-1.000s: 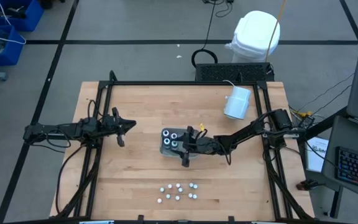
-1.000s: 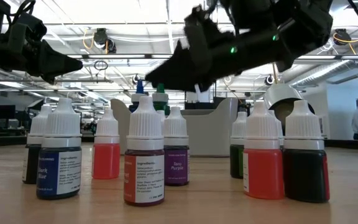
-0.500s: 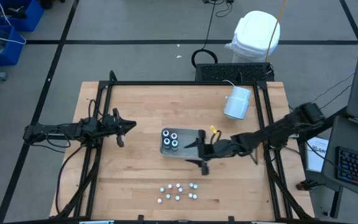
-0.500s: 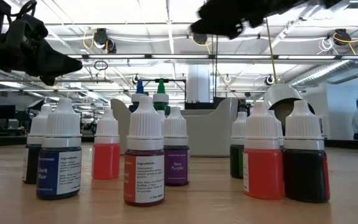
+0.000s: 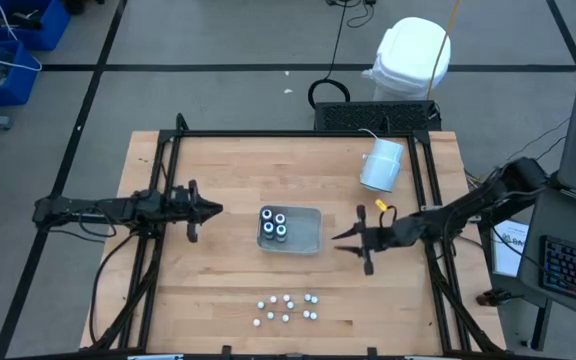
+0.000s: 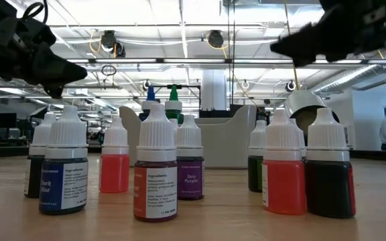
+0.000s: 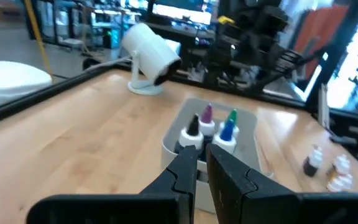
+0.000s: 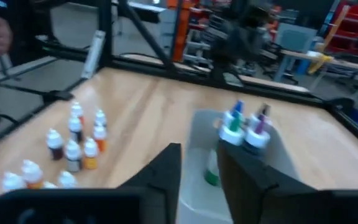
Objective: Pick & Place food coloring
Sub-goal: Put the small yellow bottle into the gray bin
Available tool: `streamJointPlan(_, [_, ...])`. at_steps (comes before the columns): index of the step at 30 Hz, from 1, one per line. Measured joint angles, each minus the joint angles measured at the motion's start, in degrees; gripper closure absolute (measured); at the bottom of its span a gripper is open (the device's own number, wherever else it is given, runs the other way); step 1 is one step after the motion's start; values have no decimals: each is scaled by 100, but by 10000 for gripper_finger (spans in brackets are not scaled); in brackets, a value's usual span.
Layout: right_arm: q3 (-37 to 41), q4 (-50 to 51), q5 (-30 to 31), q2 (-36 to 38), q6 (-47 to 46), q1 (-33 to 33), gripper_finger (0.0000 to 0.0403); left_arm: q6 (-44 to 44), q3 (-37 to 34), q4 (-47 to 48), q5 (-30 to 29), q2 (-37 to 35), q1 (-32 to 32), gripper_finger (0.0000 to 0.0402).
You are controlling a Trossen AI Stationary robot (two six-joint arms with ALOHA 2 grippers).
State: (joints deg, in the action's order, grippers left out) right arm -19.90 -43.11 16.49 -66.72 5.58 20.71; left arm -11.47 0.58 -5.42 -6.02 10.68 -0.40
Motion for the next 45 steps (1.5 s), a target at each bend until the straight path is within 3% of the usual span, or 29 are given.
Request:
streamJointPlan(7, [569, 1, -4, 532, 477, -404, 391, -212, 0, -271, 515, 413, -171, 362])
streamJointPlan(11, [718, 0, -8, 739, 653, -520, 398, -368, 0, -760, 603, 805, -471, 362])
streamJointPlan(23, [737, -668, -7, 962, 715, -689, 402, -476, 0, -3511, 424, 2842, -1601, 362])
streamJointPlan(30, [737, -684, -5, 958, 153, -687, 402, 45, 5, -5864, 644, 4024, -2273, 362])
streamJointPlan(36, [737, -745, -7, 958, 50, -686, 402, -90, 795, -5703, 297, 5163, -2904, 362])
streamJointPlan(45, [737, -832, -10, 955, -177, -584, 402, 253, 3388, -2876, -10, 7212, -3505, 362])
